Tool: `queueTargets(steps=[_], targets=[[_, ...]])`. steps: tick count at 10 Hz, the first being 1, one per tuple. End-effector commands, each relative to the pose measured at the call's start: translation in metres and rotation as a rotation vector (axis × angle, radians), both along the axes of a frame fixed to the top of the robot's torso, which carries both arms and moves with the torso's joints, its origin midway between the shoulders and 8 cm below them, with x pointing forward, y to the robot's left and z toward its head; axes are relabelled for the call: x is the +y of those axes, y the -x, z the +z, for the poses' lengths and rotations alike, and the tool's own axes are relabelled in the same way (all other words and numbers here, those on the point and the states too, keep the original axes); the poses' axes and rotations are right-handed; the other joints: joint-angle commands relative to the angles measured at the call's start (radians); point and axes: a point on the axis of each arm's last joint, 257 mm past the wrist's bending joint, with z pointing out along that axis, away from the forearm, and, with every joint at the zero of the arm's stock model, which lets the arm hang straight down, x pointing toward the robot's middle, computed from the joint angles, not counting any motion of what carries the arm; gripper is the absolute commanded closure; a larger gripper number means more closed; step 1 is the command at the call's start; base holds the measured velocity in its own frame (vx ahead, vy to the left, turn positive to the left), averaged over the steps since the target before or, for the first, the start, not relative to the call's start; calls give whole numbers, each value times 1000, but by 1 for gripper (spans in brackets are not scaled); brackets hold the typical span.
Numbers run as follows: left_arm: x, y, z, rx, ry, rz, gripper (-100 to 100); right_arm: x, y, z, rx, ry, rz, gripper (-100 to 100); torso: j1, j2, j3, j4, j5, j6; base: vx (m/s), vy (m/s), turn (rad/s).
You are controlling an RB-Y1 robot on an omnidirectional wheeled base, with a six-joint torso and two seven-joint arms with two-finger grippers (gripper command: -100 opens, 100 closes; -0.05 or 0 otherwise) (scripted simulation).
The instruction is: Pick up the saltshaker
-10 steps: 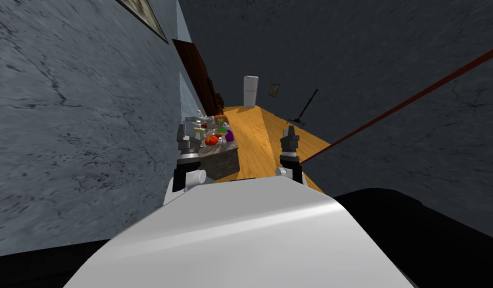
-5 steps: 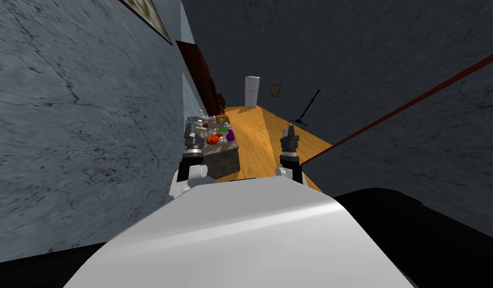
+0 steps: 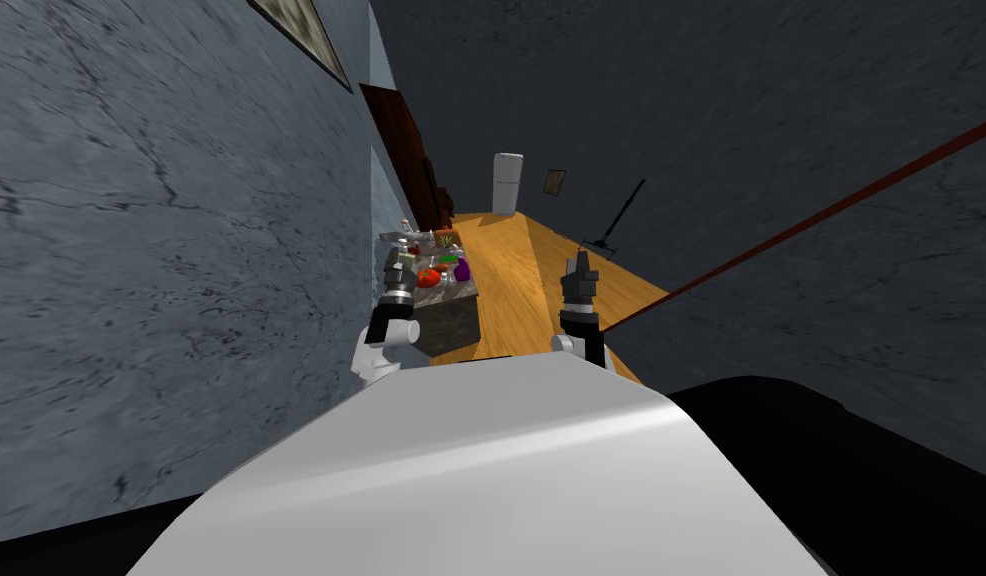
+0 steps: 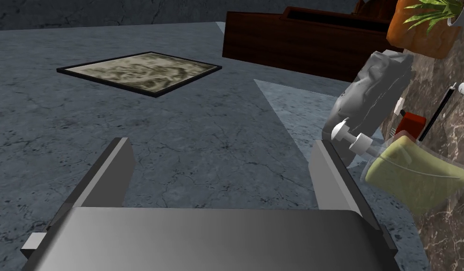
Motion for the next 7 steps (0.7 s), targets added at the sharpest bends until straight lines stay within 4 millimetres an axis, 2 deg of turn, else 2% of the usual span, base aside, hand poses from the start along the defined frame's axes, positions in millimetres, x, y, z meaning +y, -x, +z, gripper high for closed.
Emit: queueTargets(steps=[1,6,7], targets=[[-1,-13,-6,38,6,-6,-100,0,0,0,0,0,0,0,0,0,0,0,0,0,2,-20,29],[-8,-62,-40,184,36,-27,-100,0,0,0,0,0,0,0,0,-1,-1,0,0,0,13,-26,48],[-11,-67,-41,198,37,-31,-100,0,0,0,0,0,0,0,0,-2,-1,0,0,0,17,-26,30]])
